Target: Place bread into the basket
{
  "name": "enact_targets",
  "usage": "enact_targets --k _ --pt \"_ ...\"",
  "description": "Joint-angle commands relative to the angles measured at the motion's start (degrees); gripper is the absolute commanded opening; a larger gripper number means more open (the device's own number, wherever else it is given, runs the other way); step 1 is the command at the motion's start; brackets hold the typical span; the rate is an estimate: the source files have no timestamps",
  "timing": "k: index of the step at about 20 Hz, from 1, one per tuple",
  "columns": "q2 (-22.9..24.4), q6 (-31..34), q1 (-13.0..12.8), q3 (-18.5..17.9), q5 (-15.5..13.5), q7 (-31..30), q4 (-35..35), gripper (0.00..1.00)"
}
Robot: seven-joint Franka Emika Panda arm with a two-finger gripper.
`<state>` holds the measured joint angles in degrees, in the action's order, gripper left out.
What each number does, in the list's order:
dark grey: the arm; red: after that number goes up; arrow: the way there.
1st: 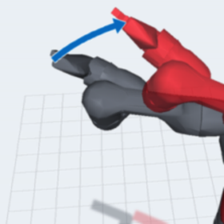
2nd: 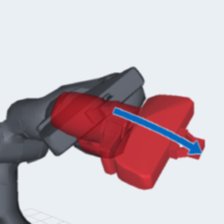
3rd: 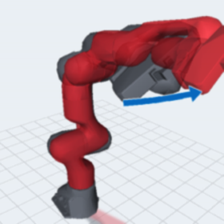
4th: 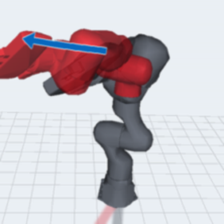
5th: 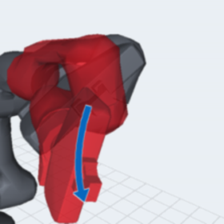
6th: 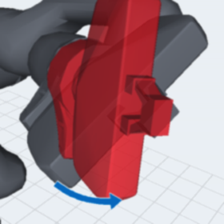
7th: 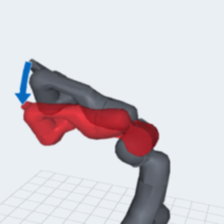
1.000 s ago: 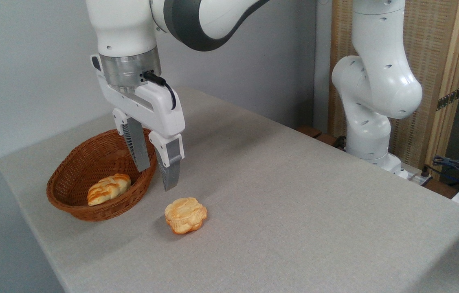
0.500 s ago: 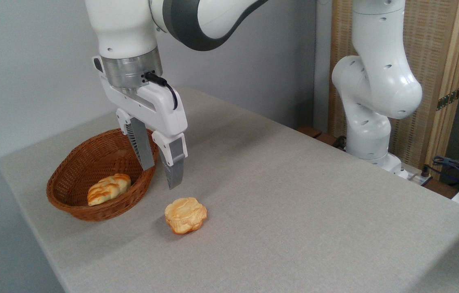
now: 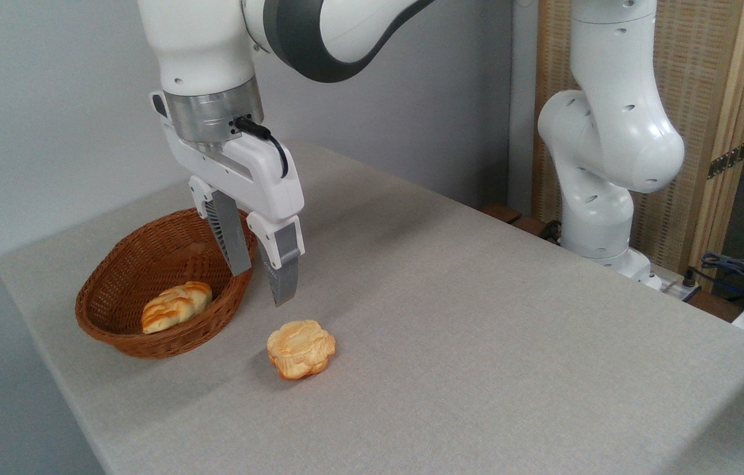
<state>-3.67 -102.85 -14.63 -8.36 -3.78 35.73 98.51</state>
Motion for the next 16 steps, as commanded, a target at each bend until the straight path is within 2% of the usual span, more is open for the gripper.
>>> enact_targets --k 1,5,8,10,12,16 --pt "-0.2 0.6 -0.6 -0.2 0.4 0.1 -0.1 1.0" --pt "-1.4 -1.7 -1.0 0.2 0.2 0.2 0.7 1.0" --pt "-1.0 -6.6 -1.1 1.6 0.0 0.2 5.1 1.0" --pt "0.0 -8.9 -1.1 1.6 0.5 0.4 8.2 1.0" --pt "1.6 -10.4 -1.1 1.5 0.9 3.1 11.8 1.0" --pt "4.0 -13.1 -0.7 1.4 3.7 5.4 16.4 1.0"
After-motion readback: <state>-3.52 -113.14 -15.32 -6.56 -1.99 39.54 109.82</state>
